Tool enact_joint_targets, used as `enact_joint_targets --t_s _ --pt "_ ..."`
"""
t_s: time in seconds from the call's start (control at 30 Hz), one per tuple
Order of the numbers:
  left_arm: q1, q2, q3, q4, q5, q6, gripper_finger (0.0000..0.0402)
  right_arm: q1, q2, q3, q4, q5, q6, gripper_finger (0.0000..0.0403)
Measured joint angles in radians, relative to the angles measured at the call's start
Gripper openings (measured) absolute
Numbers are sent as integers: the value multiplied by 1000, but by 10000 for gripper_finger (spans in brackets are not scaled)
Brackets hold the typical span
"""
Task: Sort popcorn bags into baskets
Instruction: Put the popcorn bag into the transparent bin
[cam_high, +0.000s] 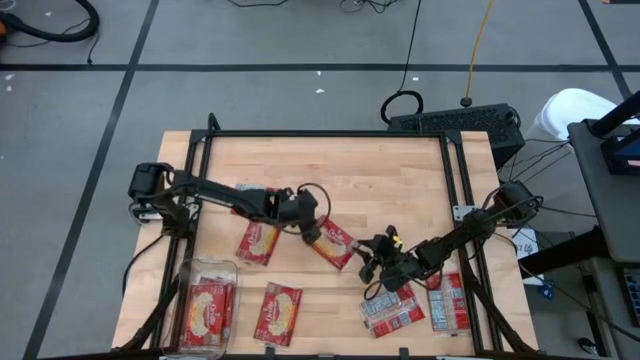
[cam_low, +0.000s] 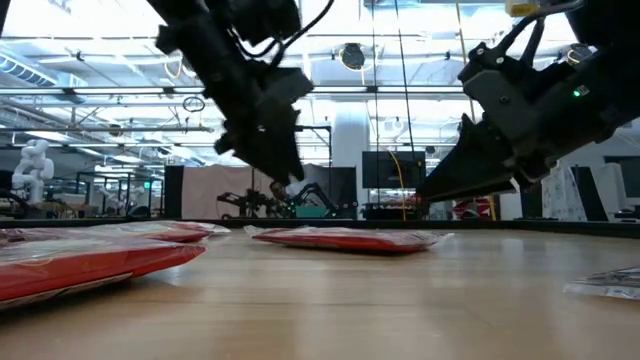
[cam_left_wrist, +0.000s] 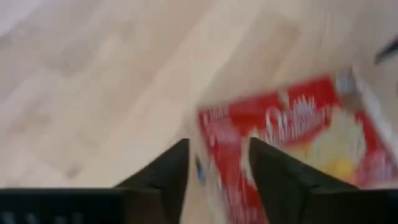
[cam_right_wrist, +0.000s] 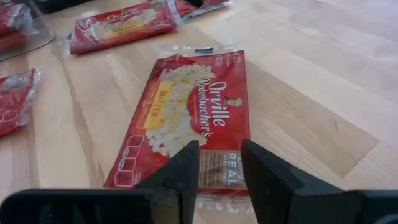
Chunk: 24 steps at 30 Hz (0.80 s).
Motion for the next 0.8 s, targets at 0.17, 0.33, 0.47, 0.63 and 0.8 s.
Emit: enact_joint_targets --t_s 0.17,0.33,0.47,0.63,0.8 --pt "43 51 -1 35 56 -88 272 11 0 0 -1 -2 0 134" --pt "52 98 0 97 126 -112 345 30 0 0 -12 -1 0 137" --pt "73 139 0 111 161 -123 364 36 0 0 -13 -2 0 137" --pt "85 173 1 118 185 -126 342 49 0 -1 -12 -2 1 137" --pt "82 181 2 127 225 -23 255 54 0 -1 -16 -1 -2 137"
